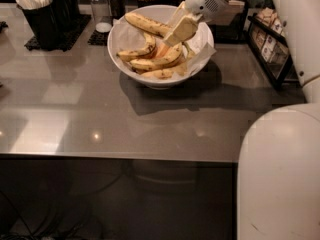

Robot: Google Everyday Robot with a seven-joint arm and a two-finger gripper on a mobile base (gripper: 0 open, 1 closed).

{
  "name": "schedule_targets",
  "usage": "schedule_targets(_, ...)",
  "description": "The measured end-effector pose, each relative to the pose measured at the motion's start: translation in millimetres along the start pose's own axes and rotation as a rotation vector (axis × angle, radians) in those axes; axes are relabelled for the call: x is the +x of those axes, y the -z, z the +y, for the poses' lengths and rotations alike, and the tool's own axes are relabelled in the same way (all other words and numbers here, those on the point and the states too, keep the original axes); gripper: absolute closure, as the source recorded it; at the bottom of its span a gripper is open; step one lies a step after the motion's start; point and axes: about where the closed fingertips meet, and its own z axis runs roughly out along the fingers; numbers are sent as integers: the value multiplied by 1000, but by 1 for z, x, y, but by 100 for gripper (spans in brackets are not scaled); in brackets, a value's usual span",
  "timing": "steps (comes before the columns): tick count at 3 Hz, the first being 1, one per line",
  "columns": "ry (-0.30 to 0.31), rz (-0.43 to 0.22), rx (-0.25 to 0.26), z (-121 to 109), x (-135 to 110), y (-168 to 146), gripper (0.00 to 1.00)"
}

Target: Pick banana from white bowl

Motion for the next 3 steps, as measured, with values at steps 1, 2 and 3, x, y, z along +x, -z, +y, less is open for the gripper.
schedule_targets(1,-4,-48,52,34,-2,50,100)
schedule_targets(2,-92,-78,70,84,37,79,100)
schedule_targets(3,-92,-78,70,84,37,79,100)
